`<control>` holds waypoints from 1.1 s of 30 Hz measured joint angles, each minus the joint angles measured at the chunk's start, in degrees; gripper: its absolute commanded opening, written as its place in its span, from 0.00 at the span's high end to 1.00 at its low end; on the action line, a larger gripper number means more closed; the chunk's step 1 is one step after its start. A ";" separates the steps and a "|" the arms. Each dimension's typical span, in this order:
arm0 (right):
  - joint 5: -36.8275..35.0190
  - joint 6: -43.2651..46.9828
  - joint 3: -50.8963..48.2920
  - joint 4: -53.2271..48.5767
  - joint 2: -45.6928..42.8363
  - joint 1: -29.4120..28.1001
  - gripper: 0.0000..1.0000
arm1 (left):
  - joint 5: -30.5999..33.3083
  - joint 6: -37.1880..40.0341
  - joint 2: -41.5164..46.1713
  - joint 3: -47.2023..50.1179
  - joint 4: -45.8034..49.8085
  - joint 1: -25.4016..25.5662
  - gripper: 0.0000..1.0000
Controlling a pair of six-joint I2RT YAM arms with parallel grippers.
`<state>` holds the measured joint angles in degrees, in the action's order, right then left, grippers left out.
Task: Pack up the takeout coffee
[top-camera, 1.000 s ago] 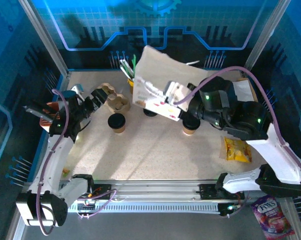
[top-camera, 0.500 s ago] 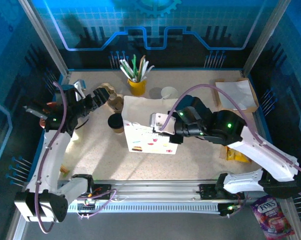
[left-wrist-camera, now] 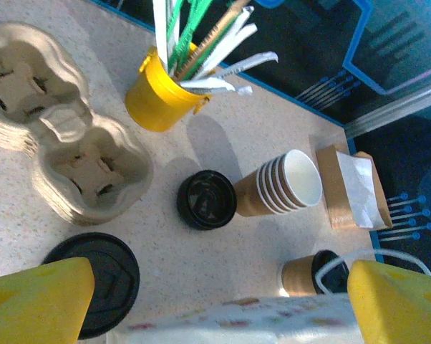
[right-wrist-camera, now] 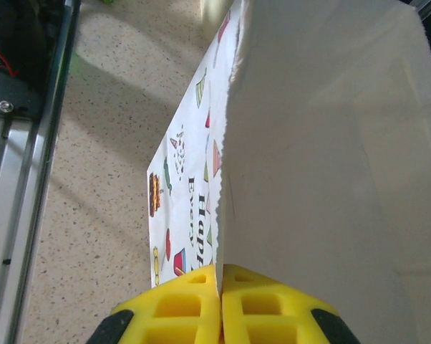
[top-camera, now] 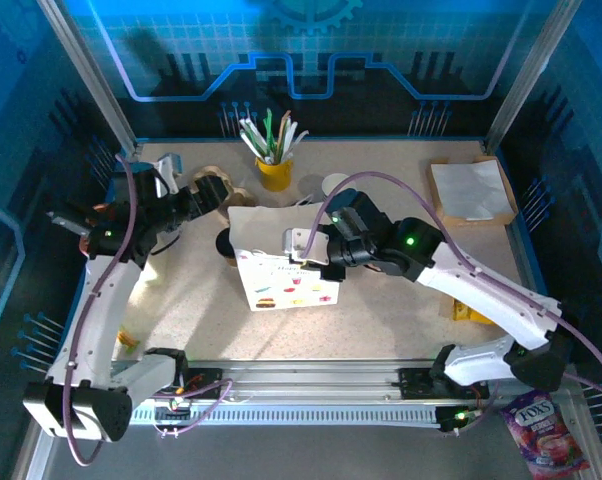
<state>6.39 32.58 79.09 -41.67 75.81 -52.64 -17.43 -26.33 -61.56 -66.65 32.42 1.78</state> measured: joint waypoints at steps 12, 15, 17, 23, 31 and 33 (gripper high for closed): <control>-0.39 2.10 -4.59 4.46 -0.13 0.70 0.65 | 0.00 2.40 -1.07 -1.46 0.83 3.67 0.08; -1.42 1.53 -6.64 4.72 -1.88 0.72 0.55 | -0.02 2.82 -1.07 -1.46 0.90 4.48 0.08; -2.01 0.85 -7.52 4.85 -3.52 0.70 0.44 | -0.02 2.97 -1.07 -1.46 1.09 4.94 0.08; -4.31 -4.13 -10.54 5.64 -11.06 0.39 0.14 | -0.02 4.02 -1.42 -2.67 2.10 6.08 0.08; -12.00 -14.49 -16.70 8.31 -20.59 -0.17 0.08 | -0.57 4.00 -4.22 -3.63 2.03 8.09 0.08; -14.19 -16.68 -19.10 9.51 -20.96 -0.15 0.08 | -1.18 3.98 -5.42 -3.80 2.01 8.41 0.08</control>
<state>-7.79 15.90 59.99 -32.16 54.85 -52.80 -18.61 -22.35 -66.98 -70.46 34.44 10.20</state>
